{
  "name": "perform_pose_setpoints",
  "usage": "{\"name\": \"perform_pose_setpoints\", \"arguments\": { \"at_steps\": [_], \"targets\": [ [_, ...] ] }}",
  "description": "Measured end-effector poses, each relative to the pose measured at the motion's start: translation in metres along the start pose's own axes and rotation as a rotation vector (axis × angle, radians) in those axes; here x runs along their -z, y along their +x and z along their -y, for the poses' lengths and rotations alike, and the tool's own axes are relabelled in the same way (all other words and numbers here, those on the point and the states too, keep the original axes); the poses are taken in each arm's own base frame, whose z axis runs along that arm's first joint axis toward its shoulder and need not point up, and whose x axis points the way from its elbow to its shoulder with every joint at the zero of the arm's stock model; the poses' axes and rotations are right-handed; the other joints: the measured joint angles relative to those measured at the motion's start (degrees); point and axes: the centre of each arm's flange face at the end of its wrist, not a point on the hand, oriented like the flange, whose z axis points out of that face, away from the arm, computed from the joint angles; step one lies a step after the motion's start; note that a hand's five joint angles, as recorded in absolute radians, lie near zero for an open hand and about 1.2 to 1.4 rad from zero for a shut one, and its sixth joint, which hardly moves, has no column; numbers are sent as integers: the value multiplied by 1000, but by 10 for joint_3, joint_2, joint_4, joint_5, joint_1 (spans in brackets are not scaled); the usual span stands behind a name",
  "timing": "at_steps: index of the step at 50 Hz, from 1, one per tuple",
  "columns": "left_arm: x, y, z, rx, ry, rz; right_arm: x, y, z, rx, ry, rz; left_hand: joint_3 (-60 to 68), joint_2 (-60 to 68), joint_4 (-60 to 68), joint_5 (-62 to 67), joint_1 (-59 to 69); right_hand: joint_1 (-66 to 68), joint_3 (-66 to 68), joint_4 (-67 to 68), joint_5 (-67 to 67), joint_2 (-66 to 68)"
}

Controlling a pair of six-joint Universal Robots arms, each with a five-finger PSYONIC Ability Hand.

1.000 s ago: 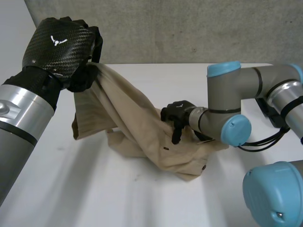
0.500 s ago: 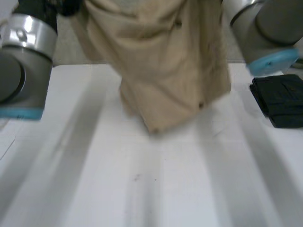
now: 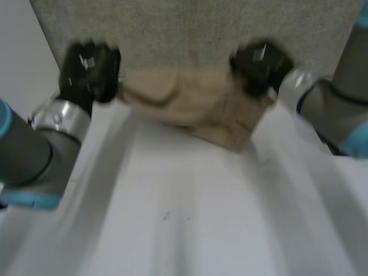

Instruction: Fold the laundry.

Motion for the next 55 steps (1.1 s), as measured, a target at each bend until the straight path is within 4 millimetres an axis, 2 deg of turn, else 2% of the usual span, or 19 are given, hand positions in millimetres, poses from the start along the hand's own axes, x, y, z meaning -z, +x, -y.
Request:
{"name": "perform_pose_setpoints", "arguments": {
  "at_steps": [1,2,4,5,9,11,12,13,14,16,18,21,34,45,55],
  "targets": [
    [0,0,0,0,0,0,0,0,0,0,0,0,0,0,0,0,0,0,0,0,0,0],
    [20,8,-21,6,-136,-44,9,-17,-20,17,-94,79,0,0,0,0,0,0,0,0,0,0],
    [32,12,-30,10,-208,-67,18,-31,-36,29,-171,146,0,0,0,0,0,0,0,0,0,0],
    [43,15,-37,13,-278,-88,26,-44,-53,32,-241,196,0,0,0,0,0,0,0,0,0,0],
    [61,16,-41,19,-379,-115,37,-57,-76,16,-322,223,0,0,0,0,0,0,0,0,0,0],
    [66,16,-40,20,-401,-119,40,-59,-81,2,-338,213,0,0,0,0,0,0,0,0,0,0],
    [66,16,-40,20,-401,-119,40,-59,-81,2,-338,213,0,0,0,0,0,0,0,0,0,0],
    [70,14,-38,21,-416,-120,43,-59,-83,-19,-347,195,-54,-56,-49,-35,-43,0,0,0,0,0],
    [72,14,-38,21,-423,-120,46,-59,-84,-42,-351,178,-176,-182,-174,-147,-171,0,0,0,0,0],
    [74,13,-38,21,-430,-120,48,-59,-85,-63,-350,163,-225,-230,-220,-192,-221,0,0,0,0,0],
    [76,12,-39,21,-439,-120,52,-60,-85,-105,-342,137,-374,-379,-378,-348,-372,0,0,0,0,0],
    [79,12,-42,22,-451,-120,56,-61,-87,-151,-322,107,-435,-440,-447,-417,-410,0,0,0,0,0],
    [86,18,-57,21,-502,-151,73,-68,-103,-208,-297,56,-451,-456,-460,-429,-419,0,0,0,0,0],
    [97,30,-84,-58,-607,-227,75,-68,-112,-212,-286,32,-434,-438,-437,-401,-417,0,0,0,0,0],
    [83,37,-109,-68,-621,-245,76,-71,-112,-208,-288,42,-416,-415,-418,-385,-391,0,0,0,0,0]
  ]
}}
